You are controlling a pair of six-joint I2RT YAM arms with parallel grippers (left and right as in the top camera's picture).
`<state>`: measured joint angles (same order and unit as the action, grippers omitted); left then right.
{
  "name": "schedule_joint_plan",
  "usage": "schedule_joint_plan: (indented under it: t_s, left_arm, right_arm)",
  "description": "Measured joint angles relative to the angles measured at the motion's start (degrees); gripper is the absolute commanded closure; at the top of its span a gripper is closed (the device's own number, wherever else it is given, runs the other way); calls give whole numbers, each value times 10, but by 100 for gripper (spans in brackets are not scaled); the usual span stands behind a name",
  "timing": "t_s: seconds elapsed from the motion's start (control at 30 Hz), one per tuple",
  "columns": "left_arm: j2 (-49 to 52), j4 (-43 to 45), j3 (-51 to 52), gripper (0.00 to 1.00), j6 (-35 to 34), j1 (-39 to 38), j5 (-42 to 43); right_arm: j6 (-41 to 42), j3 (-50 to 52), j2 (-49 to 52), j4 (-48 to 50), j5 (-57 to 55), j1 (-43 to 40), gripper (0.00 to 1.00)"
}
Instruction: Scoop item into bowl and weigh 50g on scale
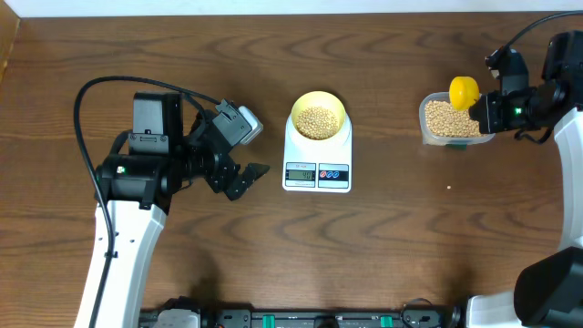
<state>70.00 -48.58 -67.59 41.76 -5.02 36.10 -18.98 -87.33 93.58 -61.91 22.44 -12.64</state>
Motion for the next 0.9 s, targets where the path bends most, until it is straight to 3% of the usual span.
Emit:
schedule_joint_plan:
  t_s: [0.9]
  left_arm:
    - [0, 0, 0, 1, 0, 0, 0]
  right_arm:
    - [-8, 0, 0, 0, -2, 0, 99]
